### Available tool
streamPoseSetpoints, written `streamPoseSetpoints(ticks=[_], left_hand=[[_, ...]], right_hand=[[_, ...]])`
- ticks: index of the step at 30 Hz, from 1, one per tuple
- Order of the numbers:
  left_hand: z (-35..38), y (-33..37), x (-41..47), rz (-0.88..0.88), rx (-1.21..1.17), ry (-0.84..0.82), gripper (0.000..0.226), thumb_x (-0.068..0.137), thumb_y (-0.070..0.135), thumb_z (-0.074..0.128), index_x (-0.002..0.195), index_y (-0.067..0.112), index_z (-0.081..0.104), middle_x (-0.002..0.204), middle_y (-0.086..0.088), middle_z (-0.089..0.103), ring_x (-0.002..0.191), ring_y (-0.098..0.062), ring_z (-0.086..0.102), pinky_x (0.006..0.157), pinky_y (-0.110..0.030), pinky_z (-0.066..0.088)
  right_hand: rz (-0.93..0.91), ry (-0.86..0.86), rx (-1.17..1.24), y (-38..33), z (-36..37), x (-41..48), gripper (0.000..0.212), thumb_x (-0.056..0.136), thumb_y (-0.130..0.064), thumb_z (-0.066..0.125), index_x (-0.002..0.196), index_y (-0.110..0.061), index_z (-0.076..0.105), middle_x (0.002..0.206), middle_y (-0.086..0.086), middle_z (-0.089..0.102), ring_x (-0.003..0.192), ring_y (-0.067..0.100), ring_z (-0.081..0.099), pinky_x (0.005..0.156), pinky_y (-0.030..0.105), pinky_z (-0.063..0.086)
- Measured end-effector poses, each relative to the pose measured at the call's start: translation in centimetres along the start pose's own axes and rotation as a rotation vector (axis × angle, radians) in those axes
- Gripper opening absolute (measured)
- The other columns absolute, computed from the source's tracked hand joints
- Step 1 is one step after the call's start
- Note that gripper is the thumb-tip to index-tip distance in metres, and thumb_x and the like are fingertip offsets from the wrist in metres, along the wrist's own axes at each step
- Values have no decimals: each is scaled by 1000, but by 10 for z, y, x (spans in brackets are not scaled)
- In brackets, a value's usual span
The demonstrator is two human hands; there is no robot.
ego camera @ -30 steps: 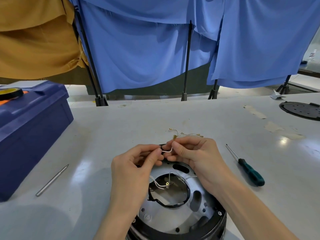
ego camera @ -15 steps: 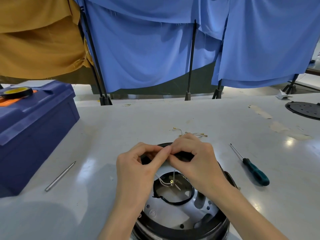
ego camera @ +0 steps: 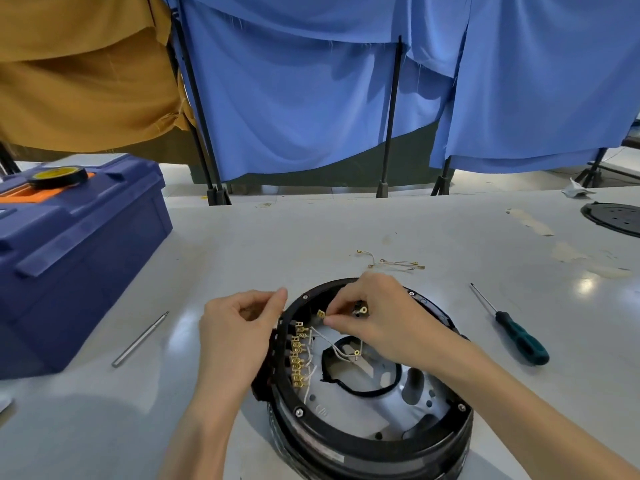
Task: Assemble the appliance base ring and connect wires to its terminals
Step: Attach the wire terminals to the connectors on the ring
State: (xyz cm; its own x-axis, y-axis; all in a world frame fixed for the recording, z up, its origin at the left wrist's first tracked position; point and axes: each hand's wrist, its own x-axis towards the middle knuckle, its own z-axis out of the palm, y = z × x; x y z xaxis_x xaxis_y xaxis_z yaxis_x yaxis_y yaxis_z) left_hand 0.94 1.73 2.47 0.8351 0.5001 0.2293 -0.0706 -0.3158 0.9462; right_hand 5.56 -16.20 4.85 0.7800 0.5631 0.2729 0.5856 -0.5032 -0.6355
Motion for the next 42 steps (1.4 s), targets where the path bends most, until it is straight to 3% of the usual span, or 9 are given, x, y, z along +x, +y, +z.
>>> streamPoseSetpoints(ticks=[2,6,12,16,25,32,36,39,42], left_hand=[[-2,-7,-2,-43,75,-1,11,77,36,77,69,29,77,64,14,71,63,1,67,69,-30,56],[1,-10,-10,-55,147,37,16,74,42,79,62,32,75,55,17,68,57,1,64,64,-30,55],[8,-11,-13,6,255,167,25,74,44,77,56,27,72,58,5,66,67,-19,63,72,-37,51],[11,-12,-17,25,289,207,28,77,39,75,55,22,71,62,3,62,66,-19,58,63,-28,35],[11,-11,-16,-13,259,183,33,78,35,75,50,22,66,58,3,61,60,-9,53,55,-10,27],[11,-10,-17,-6,269,178,40,78,34,75,43,29,57,58,3,61,60,-8,55,56,-11,30],[11,-11,-16,7,266,183,40,78,33,75,43,28,58,57,3,61,60,-9,55,56,-12,31],[12,-12,-16,9,258,182,36,78,33,76,46,21,63,57,1,61,60,-12,55,58,-26,35],[12,-12,-16,7,261,187,36,78,32,76,46,20,64,57,0,62,59,-12,55,57,-26,34]], right_hand=[[29,-117,22,0,2,5,12,88,-22,69,84,-13,76,71,-10,69,65,2,59,62,13,44],[111,-242,92,3,6,17,13,89,-19,68,82,-10,74,68,3,70,59,11,57,59,25,45],[286,-379,318,2,6,28,19,89,-1,63,73,-8,70,55,-7,64,53,2,59,52,10,41],[417,-389,310,-2,8,35,23,87,2,61,67,-9,69,62,5,64,58,13,55,55,23,36],[540,-349,304,-9,13,39,26,81,4,60,60,-11,64,57,-3,63,61,13,49,54,23,35],[588,-273,270,-11,20,41,31,81,8,59,56,-10,65,72,11,62,70,20,49,56,24,37],[611,-258,266,-10,21,43,29,82,6,60,57,-9,65,66,8,63,63,17,50,53,23,38],[619,-252,253,-11,24,45,27,82,5,59,59,-7,65,56,3,62,54,14,47,50,23,37],[621,-263,248,-11,24,47,29,83,8,58,58,-7,64,59,4,63,63,21,49,52,23,41]])
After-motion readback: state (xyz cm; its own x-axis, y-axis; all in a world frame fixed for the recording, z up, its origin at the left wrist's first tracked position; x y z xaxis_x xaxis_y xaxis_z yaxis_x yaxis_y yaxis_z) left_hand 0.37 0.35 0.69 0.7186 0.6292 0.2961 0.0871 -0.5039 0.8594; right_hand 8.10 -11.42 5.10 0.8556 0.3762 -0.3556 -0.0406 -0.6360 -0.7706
